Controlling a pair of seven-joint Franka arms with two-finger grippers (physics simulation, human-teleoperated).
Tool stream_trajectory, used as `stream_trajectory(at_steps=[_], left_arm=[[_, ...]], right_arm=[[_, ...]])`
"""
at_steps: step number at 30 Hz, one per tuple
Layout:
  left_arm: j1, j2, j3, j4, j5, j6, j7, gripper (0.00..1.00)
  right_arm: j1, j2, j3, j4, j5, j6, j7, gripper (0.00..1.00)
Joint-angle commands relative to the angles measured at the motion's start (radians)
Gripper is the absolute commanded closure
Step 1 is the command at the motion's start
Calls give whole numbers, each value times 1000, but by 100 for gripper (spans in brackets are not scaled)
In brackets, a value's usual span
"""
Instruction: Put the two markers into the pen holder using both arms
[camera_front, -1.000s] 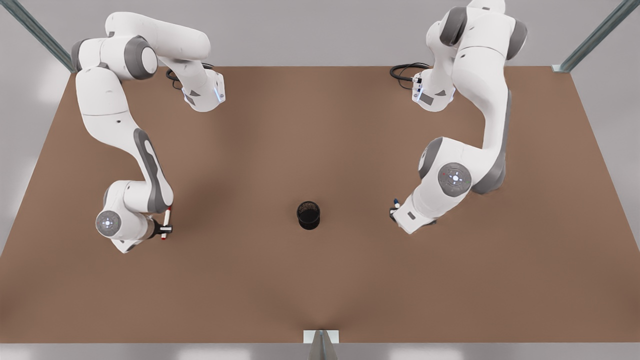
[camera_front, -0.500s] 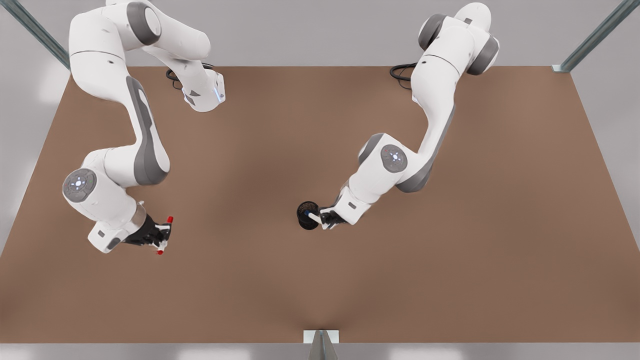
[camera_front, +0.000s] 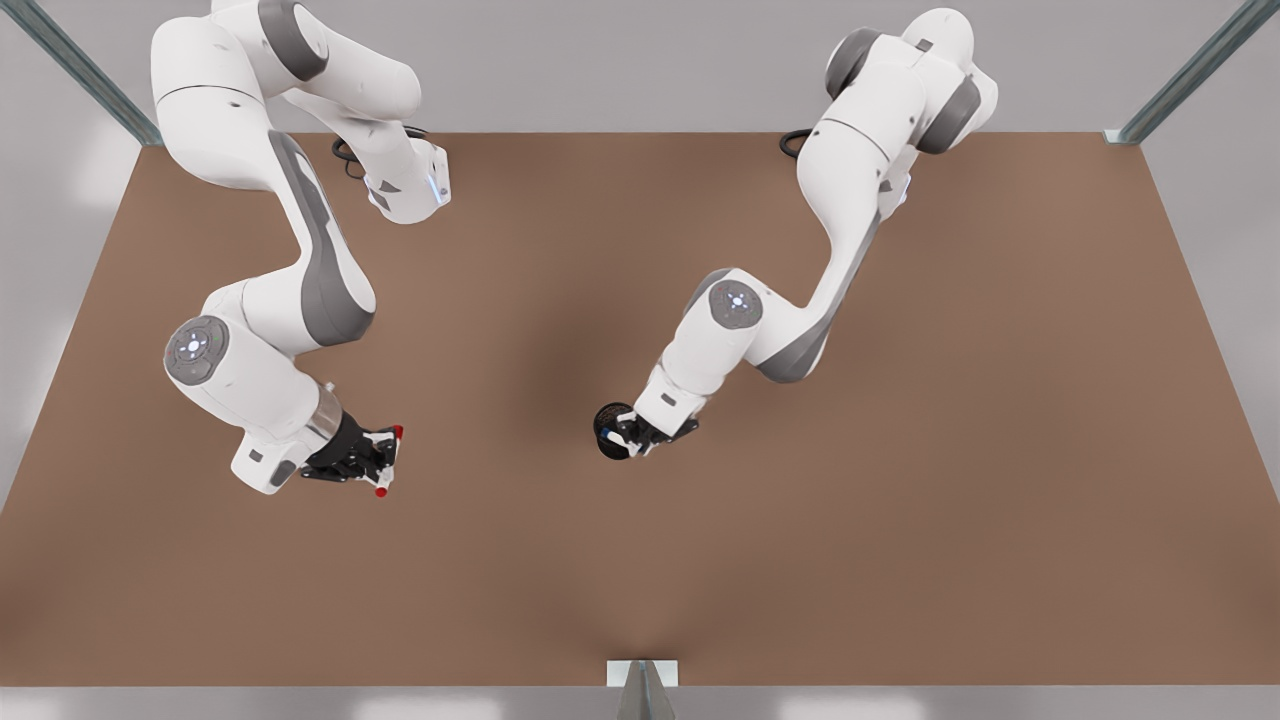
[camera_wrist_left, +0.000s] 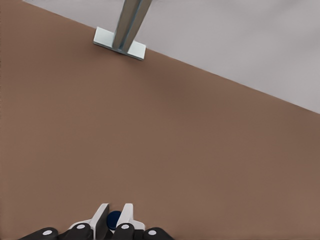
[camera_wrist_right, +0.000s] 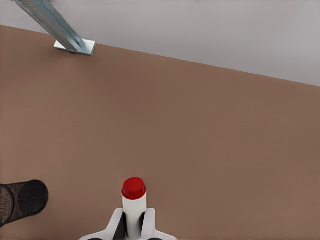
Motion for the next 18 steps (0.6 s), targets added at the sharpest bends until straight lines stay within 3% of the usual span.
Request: stream_trajectory(at_steps=[1, 7, 8, 9, 11, 13, 15, 18], left_arm=[[-4, -1, 0, -13, 30, 15, -20, 79], [-24, 1, 1, -47, 66, 12, -20, 79], [-29, 4, 1, -45, 103, 12, -22, 25], [-39, 5, 1, -45, 154, 13, -43, 0], [-24, 1, 1, -45, 154, -23, -32, 0], [53, -39, -8, -36, 123, -199, 108, 0], [237, -125, -8, -15, 34, -562, 423, 0], [456, -274, -3, 27, 37, -930, 696, 0]], right_arm=[[-1, -1, 1, 0, -3, 12, 29, 77], [13, 3, 24, 0, 19, 44, 35, 77], [16, 3, 28, 0, 19, 44, 40, 77], [18, 3, 39, 2, 17, 44, 53, 77], [26, 3, 45, 13, 17, 46, 58, 77], [41, 3, 47, 22, 17, 55, 69, 77], [144, 11, 44, 45, 10, 90, 214, 77], [277, 57, 41, 45, 10, 254, 372, 77]])
